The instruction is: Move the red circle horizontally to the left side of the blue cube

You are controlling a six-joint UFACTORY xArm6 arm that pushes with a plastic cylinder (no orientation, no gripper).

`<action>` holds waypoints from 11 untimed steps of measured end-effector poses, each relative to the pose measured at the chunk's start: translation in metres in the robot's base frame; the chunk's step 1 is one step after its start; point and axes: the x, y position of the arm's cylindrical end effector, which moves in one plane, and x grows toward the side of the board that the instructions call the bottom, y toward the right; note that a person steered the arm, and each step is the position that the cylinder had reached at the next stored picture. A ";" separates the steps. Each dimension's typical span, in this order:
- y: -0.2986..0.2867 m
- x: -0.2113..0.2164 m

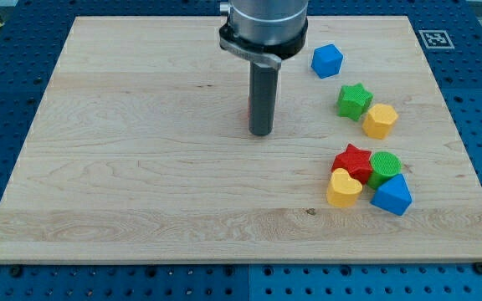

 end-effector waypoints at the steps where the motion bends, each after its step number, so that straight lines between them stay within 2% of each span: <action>1: 0.018 -0.009; 2: 0.057 -0.004; 3: 0.064 -0.004; 5: 0.022 -0.009; 9: 0.009 -0.064; 11: -0.020 -0.098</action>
